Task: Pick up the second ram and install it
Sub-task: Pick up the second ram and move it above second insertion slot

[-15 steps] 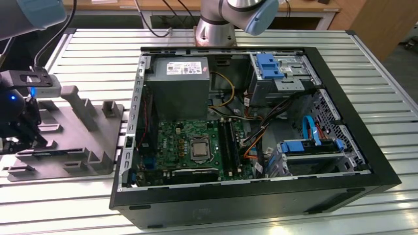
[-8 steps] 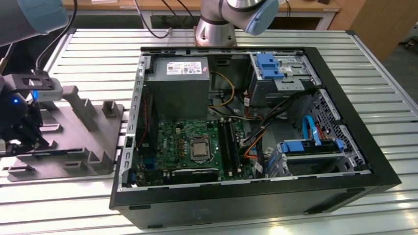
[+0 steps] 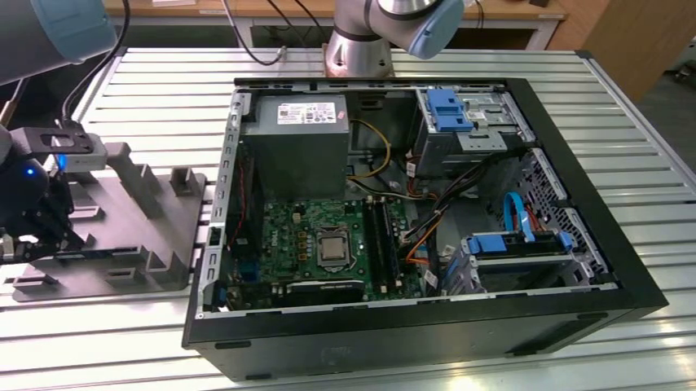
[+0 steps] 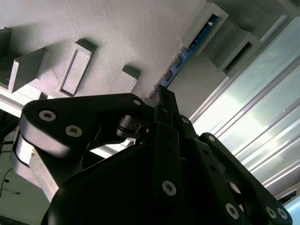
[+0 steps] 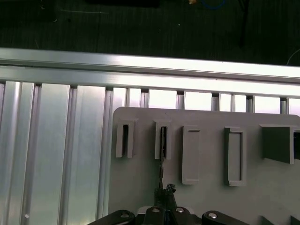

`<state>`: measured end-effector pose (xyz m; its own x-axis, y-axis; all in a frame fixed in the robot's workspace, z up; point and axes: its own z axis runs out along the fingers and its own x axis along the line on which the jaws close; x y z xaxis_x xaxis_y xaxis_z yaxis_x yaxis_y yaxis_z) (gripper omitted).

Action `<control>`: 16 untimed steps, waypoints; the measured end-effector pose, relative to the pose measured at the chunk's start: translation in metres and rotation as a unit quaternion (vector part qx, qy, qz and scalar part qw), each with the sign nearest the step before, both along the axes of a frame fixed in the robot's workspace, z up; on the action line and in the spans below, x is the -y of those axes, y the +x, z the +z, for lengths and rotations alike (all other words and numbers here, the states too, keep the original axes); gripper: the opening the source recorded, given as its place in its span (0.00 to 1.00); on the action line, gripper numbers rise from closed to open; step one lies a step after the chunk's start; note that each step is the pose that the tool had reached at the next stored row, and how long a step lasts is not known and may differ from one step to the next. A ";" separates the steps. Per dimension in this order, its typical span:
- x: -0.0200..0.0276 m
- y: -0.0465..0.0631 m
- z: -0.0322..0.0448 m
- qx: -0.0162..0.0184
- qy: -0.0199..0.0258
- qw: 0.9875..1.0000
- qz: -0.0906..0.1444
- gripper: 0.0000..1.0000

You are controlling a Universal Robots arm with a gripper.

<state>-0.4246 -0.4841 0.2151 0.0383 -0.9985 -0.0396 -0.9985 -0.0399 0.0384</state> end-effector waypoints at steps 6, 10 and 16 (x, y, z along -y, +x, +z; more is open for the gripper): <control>0.0000 0.000 -0.0001 0.000 0.000 1.000 0.000 0.16; 0.0000 0.000 -0.0001 0.000 0.000 1.000 0.000 0.29; 0.0000 -0.003 -0.0053 0.008 0.000 1.000 0.001 0.36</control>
<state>-0.4278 -0.4841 0.2098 0.0403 -0.9984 -0.0393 -0.9989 -0.0413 0.0233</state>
